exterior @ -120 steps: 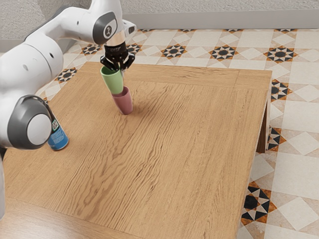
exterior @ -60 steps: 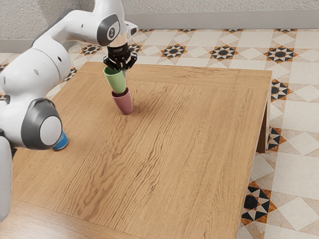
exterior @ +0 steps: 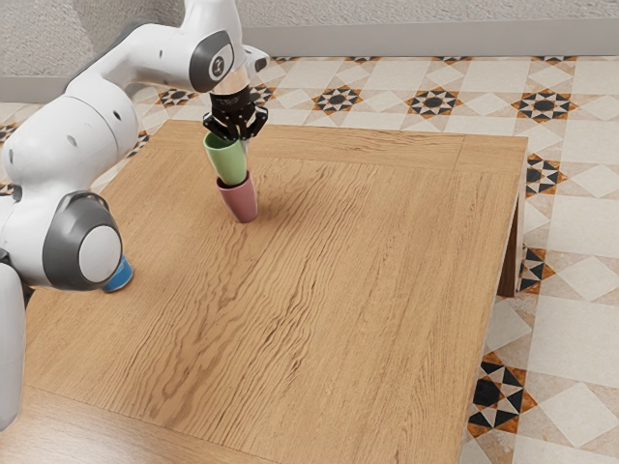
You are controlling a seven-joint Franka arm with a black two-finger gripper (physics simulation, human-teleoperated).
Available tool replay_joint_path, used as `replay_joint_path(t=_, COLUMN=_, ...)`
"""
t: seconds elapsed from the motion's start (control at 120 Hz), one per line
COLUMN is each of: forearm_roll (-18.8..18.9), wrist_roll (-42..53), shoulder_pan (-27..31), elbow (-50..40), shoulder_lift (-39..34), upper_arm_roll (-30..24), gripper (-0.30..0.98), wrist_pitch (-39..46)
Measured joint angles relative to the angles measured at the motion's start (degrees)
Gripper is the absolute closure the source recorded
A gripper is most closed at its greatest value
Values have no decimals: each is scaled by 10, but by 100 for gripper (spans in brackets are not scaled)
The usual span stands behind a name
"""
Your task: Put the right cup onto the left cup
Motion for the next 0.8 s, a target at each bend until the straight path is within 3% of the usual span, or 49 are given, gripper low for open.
replay_joint_path(t=0.05, forearm_roll=-1, wrist_roll=1, shoulder_pan=1, elbow=0, shoulder_lift=0, upper_arm_roll=0, gripper=77, wrist_pitch=0)
replay_joint_path(t=0.2, forearm_roll=-6, wrist_roll=3, shoulder_pan=3, elbow=-1, shoulder_lift=1, upper_arm_roll=0, gripper=43, wrist_pitch=0)
replay_joint_path(t=0.308, forearm_roll=-7, wrist_roll=4, shoulder_pan=4, elbow=0, shoulder_lift=1, upper_arm_roll=-5, gripper=27, wrist_pitch=1)
replay_joint_path(t=0.6, forearm_roll=-7, wrist_roll=7, shoulder_pan=3, elbow=0, shoulder_lift=-15, upper_arm_roll=-10, gripper=8, wrist_pitch=-7)
replay_joint_path(t=0.708, forearm_roll=-5, wrist_roll=31, shoulder_pan=-2, elbow=-20, shoulder_lift=-115, upper_arm_roll=-19, gripper=5, wrist_pitch=-38)
replay_joint_path(t=0.8, forearm_roll=-6, wrist_roll=78, shoulder_pan=-29, elbow=-147, shoulder_lift=-258, upper_arm_roll=-19, gripper=4, wrist_pitch=-64)
